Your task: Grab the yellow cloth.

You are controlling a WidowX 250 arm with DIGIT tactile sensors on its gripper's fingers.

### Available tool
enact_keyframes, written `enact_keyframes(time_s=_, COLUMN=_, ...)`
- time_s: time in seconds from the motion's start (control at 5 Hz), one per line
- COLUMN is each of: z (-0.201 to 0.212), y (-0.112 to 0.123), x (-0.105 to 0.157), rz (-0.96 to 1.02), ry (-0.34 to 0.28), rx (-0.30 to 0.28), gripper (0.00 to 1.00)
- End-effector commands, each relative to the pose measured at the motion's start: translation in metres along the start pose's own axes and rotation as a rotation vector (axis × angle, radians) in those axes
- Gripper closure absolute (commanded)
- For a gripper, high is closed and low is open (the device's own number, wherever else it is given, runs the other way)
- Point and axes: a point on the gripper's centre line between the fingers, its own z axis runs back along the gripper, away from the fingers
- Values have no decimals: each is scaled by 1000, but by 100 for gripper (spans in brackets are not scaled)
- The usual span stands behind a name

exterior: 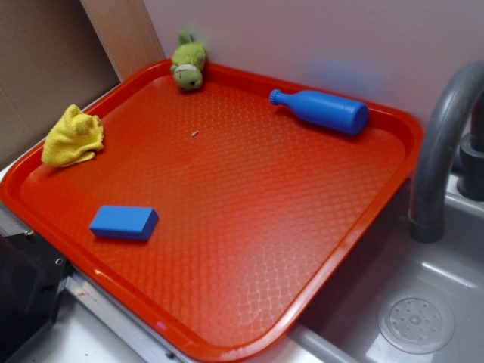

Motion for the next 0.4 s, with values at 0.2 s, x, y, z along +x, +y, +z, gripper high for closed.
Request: enact_keyframes(time_s=0.2, z=-33, y=28, x=20, rz=250, ry=9, rx=20, gripper=0)
